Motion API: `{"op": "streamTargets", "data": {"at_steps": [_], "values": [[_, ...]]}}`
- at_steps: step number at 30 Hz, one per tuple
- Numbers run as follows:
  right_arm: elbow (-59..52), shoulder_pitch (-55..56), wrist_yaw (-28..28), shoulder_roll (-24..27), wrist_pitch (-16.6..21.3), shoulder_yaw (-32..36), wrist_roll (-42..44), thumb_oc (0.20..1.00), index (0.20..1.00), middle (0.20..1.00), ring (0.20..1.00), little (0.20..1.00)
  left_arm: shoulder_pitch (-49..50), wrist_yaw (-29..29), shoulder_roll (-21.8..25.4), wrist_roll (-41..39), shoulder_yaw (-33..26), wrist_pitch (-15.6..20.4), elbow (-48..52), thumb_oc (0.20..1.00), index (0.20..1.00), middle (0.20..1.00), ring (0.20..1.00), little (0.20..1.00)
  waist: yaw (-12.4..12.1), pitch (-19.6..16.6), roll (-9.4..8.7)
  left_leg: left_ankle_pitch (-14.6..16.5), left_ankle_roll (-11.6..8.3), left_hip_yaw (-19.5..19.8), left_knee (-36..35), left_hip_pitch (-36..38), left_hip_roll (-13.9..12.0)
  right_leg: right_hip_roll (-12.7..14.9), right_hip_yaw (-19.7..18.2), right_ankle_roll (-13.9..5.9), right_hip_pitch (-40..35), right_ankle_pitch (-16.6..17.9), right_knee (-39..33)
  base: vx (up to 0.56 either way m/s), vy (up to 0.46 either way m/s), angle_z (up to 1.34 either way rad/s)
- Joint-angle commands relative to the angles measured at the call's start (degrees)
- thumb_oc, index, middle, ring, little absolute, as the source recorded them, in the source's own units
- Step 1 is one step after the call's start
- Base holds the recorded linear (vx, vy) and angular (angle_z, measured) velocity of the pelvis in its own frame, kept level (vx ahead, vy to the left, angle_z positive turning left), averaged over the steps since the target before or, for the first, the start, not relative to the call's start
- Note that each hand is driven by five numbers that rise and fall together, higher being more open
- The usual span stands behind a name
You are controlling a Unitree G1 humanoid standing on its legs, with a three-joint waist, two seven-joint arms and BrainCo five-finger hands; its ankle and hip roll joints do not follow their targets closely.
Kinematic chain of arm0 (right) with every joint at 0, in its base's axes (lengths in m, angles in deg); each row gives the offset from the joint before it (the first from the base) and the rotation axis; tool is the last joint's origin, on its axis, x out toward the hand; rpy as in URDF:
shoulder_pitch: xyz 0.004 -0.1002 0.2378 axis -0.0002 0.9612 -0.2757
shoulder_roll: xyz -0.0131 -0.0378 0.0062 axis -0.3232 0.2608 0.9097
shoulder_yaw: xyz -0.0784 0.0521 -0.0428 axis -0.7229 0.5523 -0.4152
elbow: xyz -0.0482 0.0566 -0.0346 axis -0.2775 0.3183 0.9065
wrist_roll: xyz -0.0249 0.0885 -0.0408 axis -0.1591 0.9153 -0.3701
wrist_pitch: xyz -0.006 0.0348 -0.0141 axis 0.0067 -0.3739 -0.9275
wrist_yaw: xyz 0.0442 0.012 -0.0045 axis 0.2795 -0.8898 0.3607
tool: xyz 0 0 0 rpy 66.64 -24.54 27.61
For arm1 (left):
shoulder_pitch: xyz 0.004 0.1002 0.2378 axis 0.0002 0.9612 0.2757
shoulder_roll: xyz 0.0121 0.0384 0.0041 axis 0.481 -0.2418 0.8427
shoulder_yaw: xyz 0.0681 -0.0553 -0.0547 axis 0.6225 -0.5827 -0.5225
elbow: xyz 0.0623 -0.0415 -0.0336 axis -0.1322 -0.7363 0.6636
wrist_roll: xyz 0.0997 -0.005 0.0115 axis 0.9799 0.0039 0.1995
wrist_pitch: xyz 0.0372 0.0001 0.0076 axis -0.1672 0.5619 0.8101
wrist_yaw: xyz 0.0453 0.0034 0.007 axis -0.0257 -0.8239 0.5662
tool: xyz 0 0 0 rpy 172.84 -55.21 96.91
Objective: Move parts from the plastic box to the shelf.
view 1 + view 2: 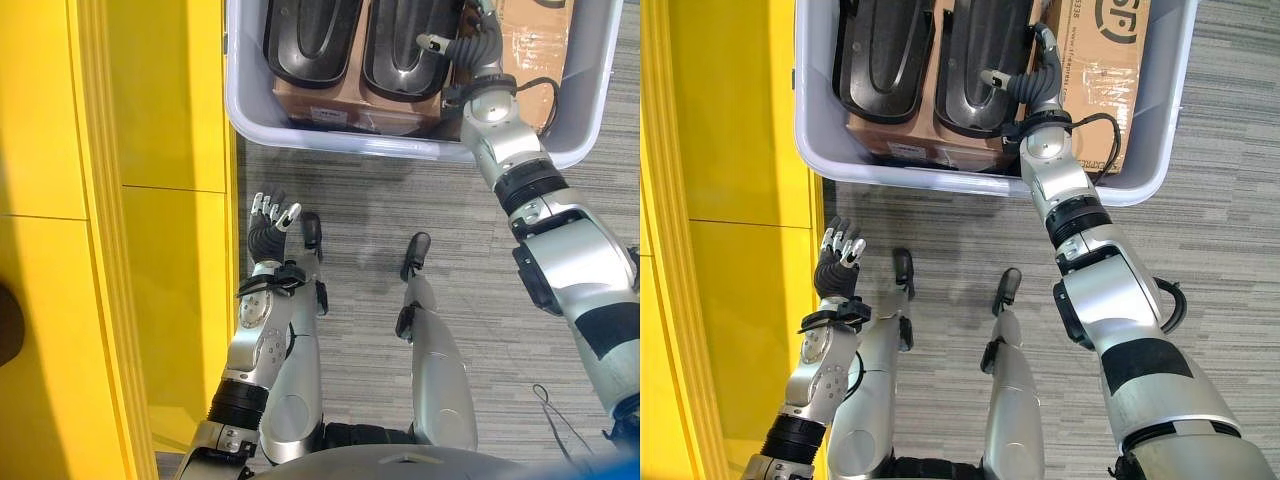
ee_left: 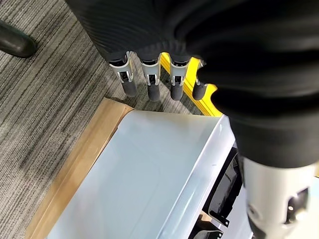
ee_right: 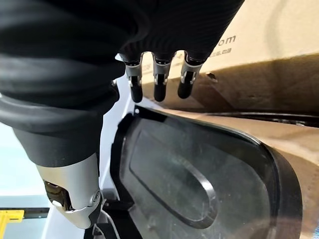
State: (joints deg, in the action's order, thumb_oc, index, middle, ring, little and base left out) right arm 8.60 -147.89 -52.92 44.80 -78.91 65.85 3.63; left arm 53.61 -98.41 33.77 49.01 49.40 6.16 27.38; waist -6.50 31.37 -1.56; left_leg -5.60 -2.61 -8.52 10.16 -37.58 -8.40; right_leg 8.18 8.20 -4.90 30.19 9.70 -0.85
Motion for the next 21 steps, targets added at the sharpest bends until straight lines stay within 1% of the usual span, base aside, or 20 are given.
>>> {"op": "streamTargets", "data": {"at_steps": [1, 21], "values": [[-2.9, -4.1, -0.8, 1.5, 2.7, -1.5, 2.0, 1.000, 1.000, 1.000, 1.000, 1.000, 4.0, 0.0, 1.5, 0.1, -0.5, 3.1, 8.1, 1.000, 1.000, 1.000, 1.000, 1.000, -0.9, -1.6, -0.51, 8.2, -3.02, 3.7, 5.9, -0.4, 0.6, 1.3, -4.4, -1.11, -1.5, -2.3, 4.4, 0.00, 0.000, 0.00], [-0.5, -4.8, -1.4, 3.2, 3.1, -1.2, 3.6, 1.000, 1.000, 1.000, 1.000, 1.000, 4.6, -0.4, 1.9, -0.1, -0.1, 3.7, 8.2, 1.000, 1.000, 1.000, 1.000, 1.000, -0.6, -1.6, -0.09, 7.8, -3.22, 3.5, 4.9, -1.2, 0.9, 1.4, -4.5, -1.21, 0.1, -2.2, 4.4, 0.00, 0.000, 0.00]]}}
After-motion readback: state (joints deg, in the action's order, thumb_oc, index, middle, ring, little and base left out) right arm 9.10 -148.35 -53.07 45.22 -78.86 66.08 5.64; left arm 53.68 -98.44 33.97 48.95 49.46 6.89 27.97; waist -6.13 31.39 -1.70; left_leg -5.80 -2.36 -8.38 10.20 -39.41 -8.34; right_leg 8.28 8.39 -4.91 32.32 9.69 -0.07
